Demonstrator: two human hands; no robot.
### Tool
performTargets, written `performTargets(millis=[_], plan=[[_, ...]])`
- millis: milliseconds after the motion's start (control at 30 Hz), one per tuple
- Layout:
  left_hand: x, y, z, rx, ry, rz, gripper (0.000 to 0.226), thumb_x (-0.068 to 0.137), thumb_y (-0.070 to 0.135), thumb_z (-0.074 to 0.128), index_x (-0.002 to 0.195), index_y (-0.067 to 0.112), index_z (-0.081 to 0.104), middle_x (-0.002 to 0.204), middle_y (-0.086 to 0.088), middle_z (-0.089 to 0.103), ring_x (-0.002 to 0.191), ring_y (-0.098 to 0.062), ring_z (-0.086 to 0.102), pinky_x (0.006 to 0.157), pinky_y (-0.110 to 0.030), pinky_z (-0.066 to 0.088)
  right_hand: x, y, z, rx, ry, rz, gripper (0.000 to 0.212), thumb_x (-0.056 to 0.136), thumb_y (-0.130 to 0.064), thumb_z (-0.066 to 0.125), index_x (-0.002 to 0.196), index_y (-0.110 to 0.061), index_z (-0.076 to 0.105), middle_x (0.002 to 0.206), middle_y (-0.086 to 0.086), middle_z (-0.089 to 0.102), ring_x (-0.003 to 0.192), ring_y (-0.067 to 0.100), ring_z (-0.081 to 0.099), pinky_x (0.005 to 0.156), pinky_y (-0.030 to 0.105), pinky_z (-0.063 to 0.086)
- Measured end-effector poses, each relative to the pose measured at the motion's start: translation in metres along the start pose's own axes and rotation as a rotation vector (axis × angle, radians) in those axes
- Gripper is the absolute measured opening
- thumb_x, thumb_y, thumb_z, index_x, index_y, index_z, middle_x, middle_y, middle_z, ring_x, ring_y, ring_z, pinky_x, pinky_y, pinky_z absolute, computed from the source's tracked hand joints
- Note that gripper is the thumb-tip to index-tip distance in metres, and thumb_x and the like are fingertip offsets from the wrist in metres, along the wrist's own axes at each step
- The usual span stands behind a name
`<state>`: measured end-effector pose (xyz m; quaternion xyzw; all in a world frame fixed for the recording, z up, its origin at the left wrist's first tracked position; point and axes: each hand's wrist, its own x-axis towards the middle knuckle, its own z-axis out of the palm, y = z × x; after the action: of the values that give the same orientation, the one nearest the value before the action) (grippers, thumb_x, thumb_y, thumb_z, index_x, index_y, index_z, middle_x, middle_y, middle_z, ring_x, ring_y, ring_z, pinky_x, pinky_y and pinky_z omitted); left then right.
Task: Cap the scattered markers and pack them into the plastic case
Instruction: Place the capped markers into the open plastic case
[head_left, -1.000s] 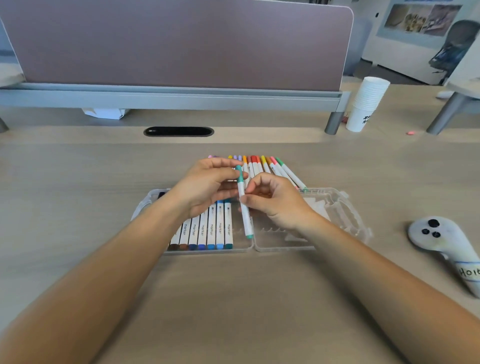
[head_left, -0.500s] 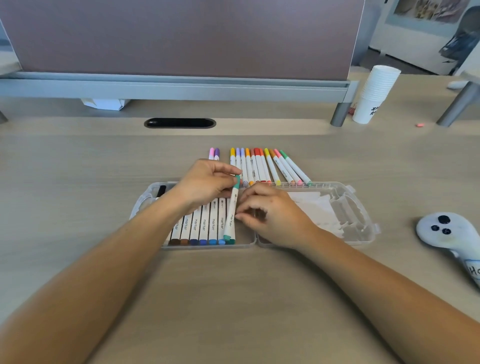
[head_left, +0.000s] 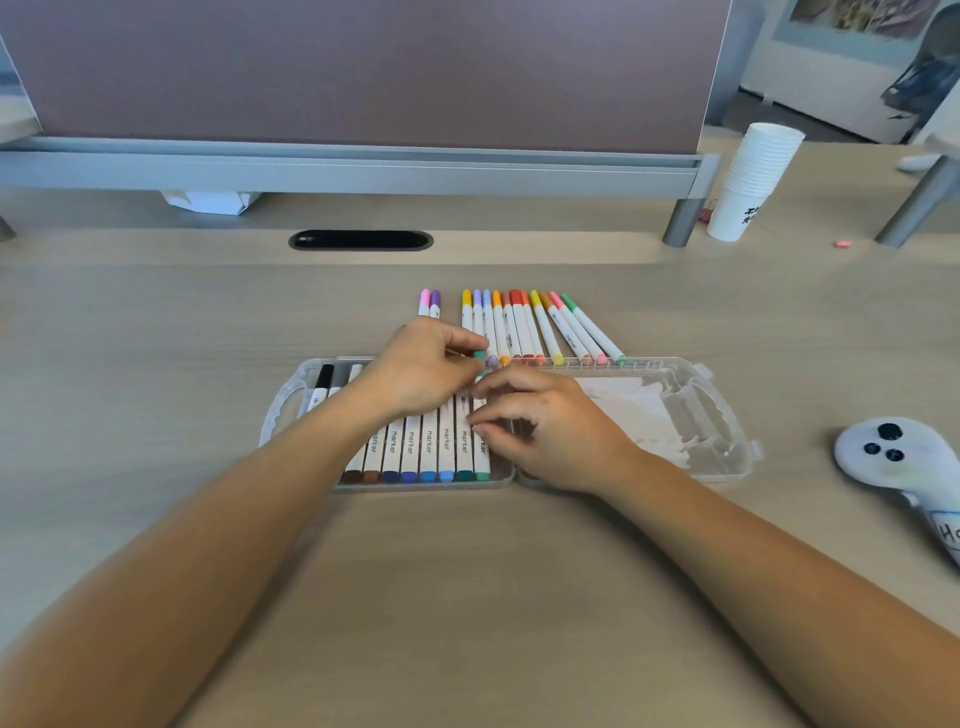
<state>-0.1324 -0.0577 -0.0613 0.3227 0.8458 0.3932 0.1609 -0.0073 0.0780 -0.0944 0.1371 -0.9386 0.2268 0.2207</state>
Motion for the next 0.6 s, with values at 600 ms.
performTargets(millis=[600], plan=[[-0.006,-0.025,0.011,0.225,0.165,0.280,0.024,0.088,0.033,0.071,0.108,0.022,0.073,0.104,0.007,0.060,0.091,-0.006,0.058,0.087,-0.027,0.051,0.014,0.004,-0.014,0.113,0.061,0.350,0.013,0.092,-0.023,0.067,0.099,-0.020,0.077,0.097,-0.007,0.074,0.091,0.006,0.065,0.089,0.031,0.052]])
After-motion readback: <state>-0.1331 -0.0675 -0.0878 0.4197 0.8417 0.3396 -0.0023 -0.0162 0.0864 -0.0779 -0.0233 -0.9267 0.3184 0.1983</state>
